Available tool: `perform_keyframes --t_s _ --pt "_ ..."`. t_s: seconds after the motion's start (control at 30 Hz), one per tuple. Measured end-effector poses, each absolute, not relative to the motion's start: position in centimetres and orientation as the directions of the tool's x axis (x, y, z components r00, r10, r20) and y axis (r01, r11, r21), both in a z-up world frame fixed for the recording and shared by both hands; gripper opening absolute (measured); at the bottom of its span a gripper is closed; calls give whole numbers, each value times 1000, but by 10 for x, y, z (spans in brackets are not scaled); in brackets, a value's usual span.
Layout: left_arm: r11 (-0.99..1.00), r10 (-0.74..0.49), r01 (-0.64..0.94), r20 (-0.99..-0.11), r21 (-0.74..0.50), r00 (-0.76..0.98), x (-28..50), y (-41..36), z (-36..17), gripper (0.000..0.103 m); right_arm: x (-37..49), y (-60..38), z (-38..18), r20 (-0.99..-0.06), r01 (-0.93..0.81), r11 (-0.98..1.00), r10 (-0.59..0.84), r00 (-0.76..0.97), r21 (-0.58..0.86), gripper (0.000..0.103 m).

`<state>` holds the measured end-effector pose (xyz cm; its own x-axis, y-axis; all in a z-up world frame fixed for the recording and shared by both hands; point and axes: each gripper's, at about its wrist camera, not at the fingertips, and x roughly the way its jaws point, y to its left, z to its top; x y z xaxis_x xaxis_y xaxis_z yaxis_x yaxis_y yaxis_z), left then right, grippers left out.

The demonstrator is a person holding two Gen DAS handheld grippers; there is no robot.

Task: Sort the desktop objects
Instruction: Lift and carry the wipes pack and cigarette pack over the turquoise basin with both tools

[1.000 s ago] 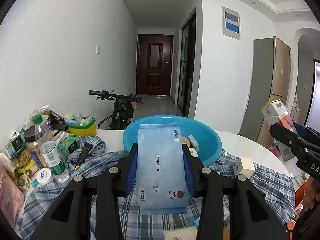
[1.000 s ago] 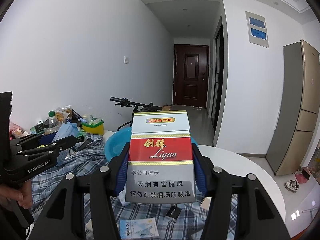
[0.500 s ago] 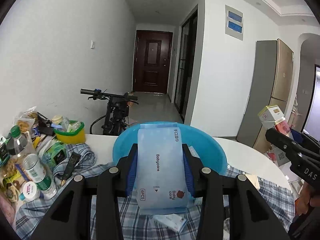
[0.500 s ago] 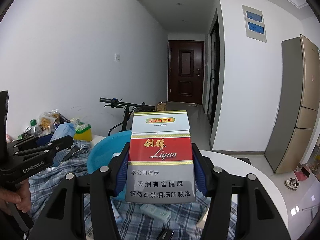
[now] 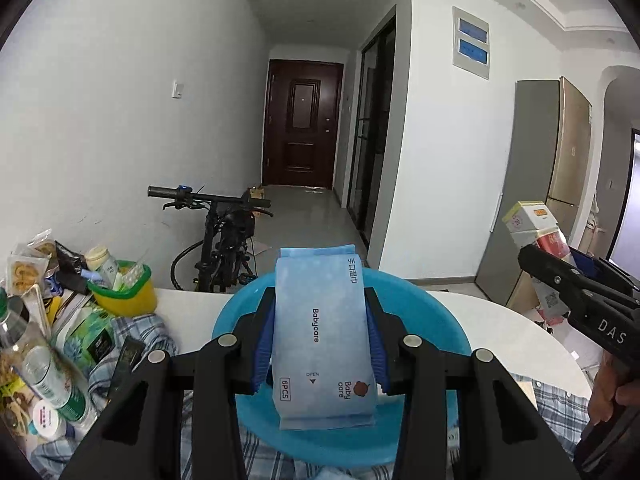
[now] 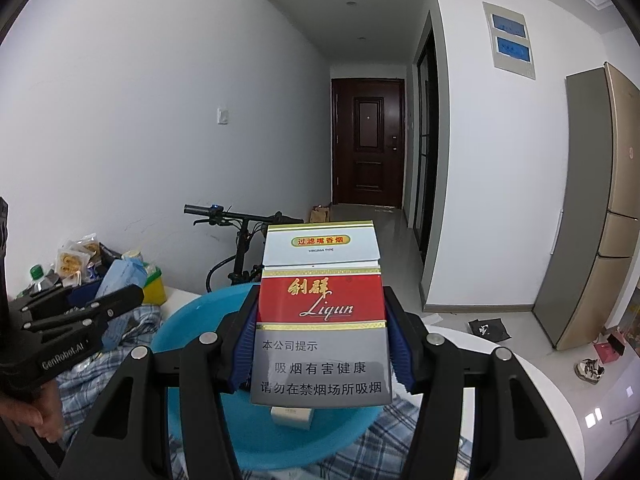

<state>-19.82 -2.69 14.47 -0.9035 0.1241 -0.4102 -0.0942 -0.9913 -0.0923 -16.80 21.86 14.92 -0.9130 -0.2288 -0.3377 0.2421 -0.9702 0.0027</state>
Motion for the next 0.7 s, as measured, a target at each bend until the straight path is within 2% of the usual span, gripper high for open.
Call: perform_keyframes --t_s 0.4,0.7 --pt "-992 117 -92 -392 -82 -912 -250 -24 140 43 -228 201 137 -382 246 -969 -227 -896 -1 55" --pt "-994 83 -47 -417 -96 -905 -299 -33 126 43 -254 199 130 -392 247 -969 -234 -889 18 55"
